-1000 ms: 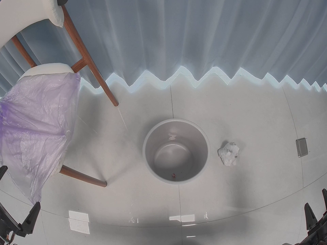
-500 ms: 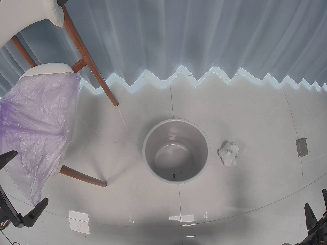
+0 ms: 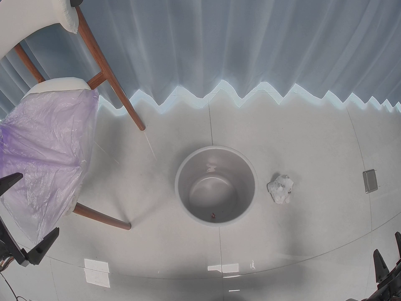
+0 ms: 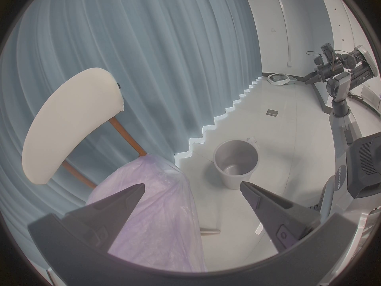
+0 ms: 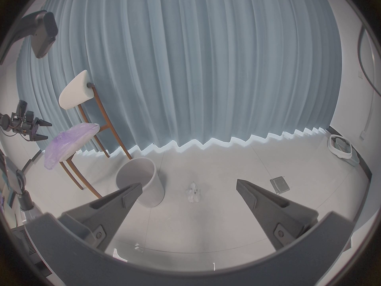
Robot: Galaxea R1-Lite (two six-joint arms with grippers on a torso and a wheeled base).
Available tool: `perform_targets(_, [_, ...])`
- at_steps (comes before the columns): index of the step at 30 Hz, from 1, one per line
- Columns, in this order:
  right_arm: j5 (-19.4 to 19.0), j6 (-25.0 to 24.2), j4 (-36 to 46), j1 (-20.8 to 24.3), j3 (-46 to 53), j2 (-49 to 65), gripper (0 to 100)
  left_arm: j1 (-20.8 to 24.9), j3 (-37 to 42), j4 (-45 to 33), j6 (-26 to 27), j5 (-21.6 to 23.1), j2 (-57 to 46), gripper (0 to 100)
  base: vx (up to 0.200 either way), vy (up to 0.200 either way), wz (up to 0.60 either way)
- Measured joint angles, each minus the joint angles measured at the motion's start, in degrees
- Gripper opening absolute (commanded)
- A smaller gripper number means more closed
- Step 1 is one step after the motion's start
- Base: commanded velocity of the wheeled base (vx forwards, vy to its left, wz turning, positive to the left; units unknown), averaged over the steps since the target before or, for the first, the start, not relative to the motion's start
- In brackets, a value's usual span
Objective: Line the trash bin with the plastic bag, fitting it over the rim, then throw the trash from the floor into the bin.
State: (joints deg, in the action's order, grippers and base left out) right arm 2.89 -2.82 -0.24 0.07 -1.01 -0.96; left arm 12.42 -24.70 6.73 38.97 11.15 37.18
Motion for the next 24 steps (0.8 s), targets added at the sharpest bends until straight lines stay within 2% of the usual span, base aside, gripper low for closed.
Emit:
perform_targets(14, [0.0, 0.02, 0.02, 0.0, 0.0, 0.0, 100, 13.86, -4.84, 0.2, -0.09, -10.62, 7.25, 100, 0.0, 0.0, 0.0])
perform_targets(17, [0.0, 0.0, 0.0, 0.0, 0.0, 0.0, 100, 18.05, -5.36, 0.4, -0.24, -14.19, 8.81, 100, 0.0, 0.0, 0.0])
perform_targets(20, [0.0, 0.0, 0.0, 0.0, 0.0, 0.0, 100, 22.61, -5.86, 1.32, -0.52, -19.69, 10.67, 100, 0.0, 0.0, 0.0])
perform_targets(24, [0.0, 0.02, 0.02, 0.0, 0.0, 0.0, 100, 26.1, -6.25, 2.73, -1.26, -25.44, 12.9, 100, 0.0, 0.0, 0.0])
